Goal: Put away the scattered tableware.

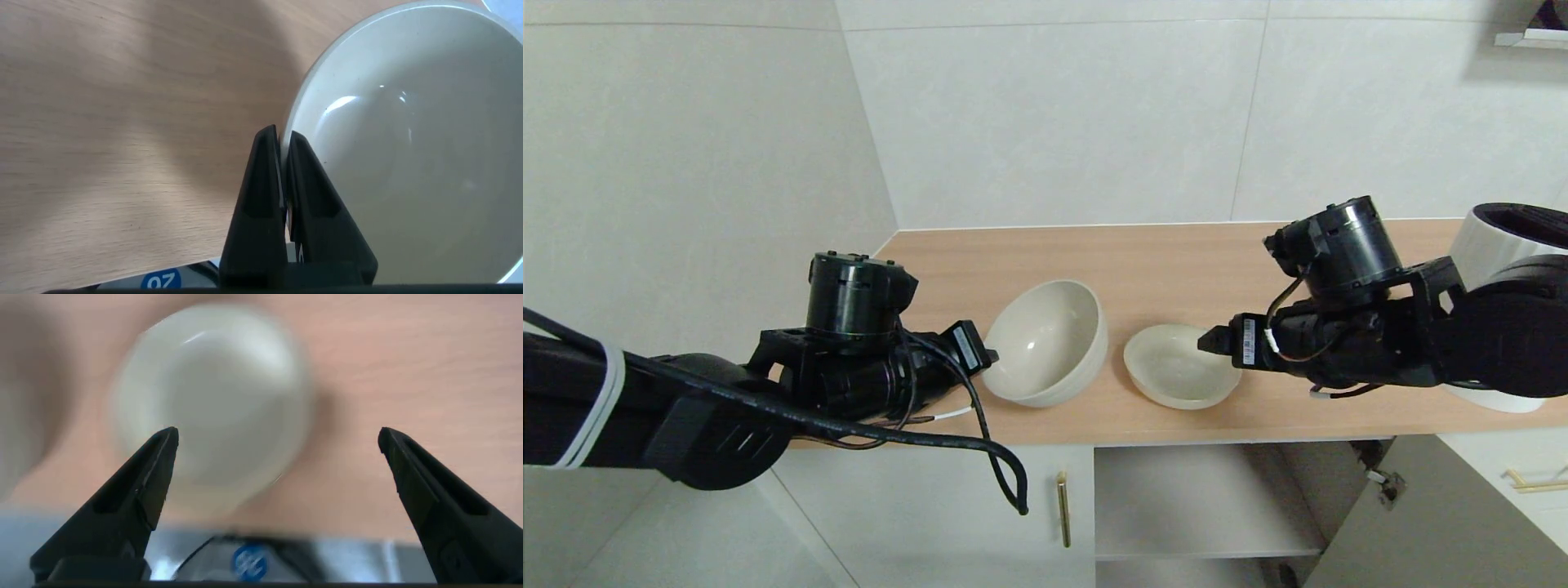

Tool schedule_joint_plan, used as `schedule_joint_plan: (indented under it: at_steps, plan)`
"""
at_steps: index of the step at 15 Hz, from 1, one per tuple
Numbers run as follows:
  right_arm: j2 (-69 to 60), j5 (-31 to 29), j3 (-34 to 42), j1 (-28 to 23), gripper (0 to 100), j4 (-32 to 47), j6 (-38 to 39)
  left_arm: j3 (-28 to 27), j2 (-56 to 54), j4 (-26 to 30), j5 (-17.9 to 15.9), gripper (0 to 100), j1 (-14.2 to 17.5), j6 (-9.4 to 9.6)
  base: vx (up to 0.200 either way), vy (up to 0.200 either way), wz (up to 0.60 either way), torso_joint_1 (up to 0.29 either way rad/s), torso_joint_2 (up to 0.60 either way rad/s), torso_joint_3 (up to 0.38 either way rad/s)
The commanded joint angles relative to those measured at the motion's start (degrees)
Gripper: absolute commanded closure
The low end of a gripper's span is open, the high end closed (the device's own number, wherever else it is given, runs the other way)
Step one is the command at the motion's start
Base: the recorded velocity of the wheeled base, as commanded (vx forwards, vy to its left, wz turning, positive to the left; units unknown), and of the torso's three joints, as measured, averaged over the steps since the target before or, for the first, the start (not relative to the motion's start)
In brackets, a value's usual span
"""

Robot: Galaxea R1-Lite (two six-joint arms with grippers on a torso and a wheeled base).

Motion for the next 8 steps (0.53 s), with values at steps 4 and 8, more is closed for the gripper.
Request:
schedule_joint_plan:
  at_steps: [4,8]
  plan:
    - [8.31,-4.52,-2.99,-0.14,0,0.04,0.17,-0.02,-0.21,-0.02,0.0,100,0.03,-0.02,0.0,0.0,0.0,0.0,0.0,0.0]
    - [9.18,-4.52,-2.99,-0.5,0,-0.05,0.08,0.06,-0.12,-0.02,0.09,100,0.03,-0.02,0.0,0.0,0.0,0.0,0.0,0.0]
